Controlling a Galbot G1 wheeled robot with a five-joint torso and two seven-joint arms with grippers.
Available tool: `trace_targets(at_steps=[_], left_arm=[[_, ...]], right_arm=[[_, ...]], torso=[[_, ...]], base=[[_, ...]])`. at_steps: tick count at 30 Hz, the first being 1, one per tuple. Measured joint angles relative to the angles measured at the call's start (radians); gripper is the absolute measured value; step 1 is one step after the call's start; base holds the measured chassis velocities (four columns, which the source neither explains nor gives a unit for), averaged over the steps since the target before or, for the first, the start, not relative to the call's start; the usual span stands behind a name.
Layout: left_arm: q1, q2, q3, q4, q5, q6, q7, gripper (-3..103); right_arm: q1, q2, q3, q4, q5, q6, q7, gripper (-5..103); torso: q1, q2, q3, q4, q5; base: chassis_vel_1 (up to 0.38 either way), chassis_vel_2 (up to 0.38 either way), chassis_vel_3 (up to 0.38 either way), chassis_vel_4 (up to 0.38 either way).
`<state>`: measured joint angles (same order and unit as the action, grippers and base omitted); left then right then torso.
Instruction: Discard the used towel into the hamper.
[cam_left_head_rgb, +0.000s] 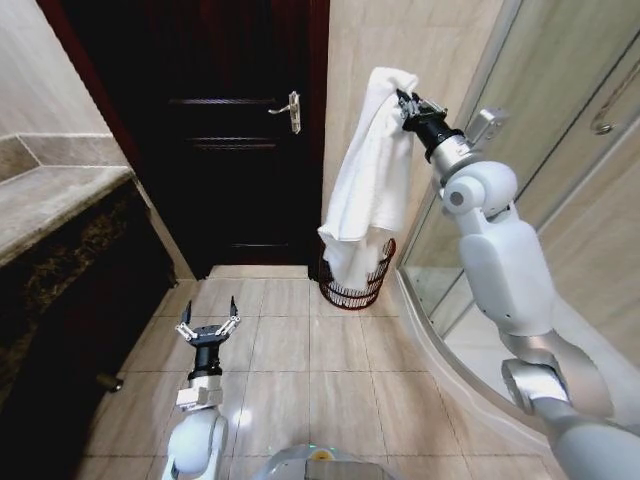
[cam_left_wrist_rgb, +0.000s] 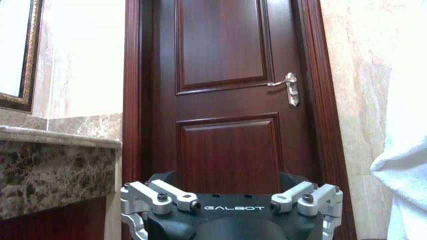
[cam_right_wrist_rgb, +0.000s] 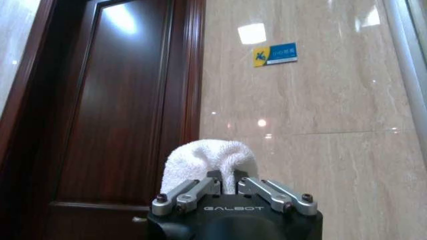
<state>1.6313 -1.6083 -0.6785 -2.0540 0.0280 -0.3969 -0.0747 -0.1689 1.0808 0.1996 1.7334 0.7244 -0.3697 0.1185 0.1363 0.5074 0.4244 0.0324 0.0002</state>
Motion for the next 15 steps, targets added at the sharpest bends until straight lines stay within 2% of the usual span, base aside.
trace_targets(at_steps=[7, 15], left_arm=[[-0.005, 0.000, -0.003, -0.002, -0.009, 0.005, 0.000, 100], [-0.013, 0.001, 0.005, 0.005, -0.037, -0.032, 0.002, 100]], right_arm=[[0.015, 0.006, -0.010, -0.010, -0.003, -0.008, -0.002, 9], [-0.019, -0.022, 0.011, 0.018, -0.006, -0.018, -0.004, 9]], torso=[[0.011, 0.028, 0.016, 0.0001, -0.0004], [0.020, 0.051, 0.032, 0.0001, -0.0001]], base=[[0.000, 0.000, 0.000, 0.000], [0.000, 0.000, 0.000, 0.000]])
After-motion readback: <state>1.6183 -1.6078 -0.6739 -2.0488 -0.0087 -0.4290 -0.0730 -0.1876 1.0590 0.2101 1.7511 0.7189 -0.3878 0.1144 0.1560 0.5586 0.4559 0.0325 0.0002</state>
